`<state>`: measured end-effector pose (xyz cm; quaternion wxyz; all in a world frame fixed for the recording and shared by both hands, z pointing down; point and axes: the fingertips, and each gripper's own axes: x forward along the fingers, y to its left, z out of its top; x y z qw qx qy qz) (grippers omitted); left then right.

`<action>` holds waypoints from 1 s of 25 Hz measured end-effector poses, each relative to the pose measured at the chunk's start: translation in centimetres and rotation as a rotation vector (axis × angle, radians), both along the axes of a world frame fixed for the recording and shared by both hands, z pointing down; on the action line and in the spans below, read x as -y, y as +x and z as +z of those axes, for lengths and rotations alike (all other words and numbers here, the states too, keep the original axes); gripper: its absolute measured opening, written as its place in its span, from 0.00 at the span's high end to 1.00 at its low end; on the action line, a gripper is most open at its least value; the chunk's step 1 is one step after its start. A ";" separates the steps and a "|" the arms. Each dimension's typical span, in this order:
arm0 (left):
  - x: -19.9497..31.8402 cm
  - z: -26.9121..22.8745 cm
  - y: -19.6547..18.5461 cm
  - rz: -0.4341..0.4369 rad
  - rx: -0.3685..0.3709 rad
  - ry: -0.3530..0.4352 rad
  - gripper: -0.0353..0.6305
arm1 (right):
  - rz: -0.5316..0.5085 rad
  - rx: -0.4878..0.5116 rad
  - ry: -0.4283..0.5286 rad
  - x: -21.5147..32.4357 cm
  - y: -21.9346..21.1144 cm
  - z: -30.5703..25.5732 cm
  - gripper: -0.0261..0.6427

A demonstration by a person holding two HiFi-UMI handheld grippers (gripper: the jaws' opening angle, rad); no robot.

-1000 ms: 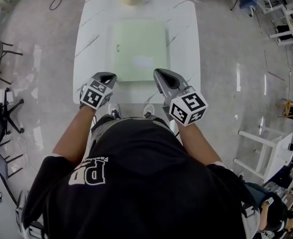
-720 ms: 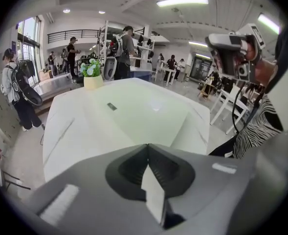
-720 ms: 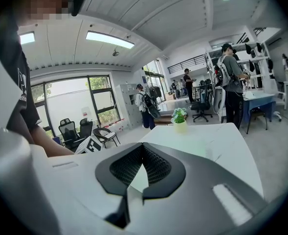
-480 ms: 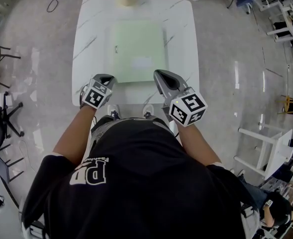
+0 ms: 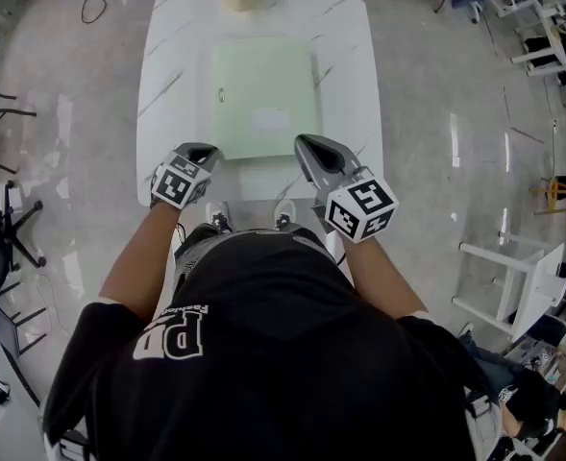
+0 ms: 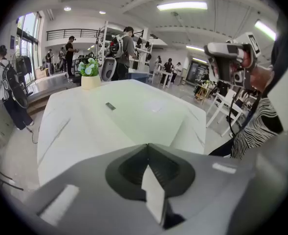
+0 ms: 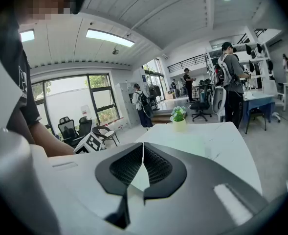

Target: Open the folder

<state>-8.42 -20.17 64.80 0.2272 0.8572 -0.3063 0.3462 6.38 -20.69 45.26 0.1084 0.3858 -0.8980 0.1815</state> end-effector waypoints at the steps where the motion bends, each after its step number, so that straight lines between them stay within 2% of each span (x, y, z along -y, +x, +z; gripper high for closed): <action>1: 0.1 0.2 -0.1 -0.003 -0.007 0.001 0.87 | 0.001 0.001 0.001 0.0 0.1 0.0 0.96; 6: 0.3 0.7 -0.4 -0.012 -0.028 -0.007 0.87 | 0.002 0.003 0.017 -0.2 0.2 -0.2 0.95; 10: 0.3 0.7 -0.4 -0.005 -0.018 -0.017 0.87 | -0.012 -0.005 0.037 -0.4 -0.1 -0.4 0.91; 13: 0.4 0.6 -0.3 0.008 -0.012 -0.014 0.87 | -0.018 -0.019 0.044 -0.5 -0.3 -0.4 0.91; 18: 0.1 0.7 -0.5 -0.026 -0.043 -0.018 0.87 | -0.020 -0.028 0.046 -0.9 -0.3 -0.5 0.91; 25: 0.3 0.7 -0.5 -0.021 -0.036 -0.022 0.87 | -0.019 -0.033 0.050 -0.9 -0.3 -0.4 0.91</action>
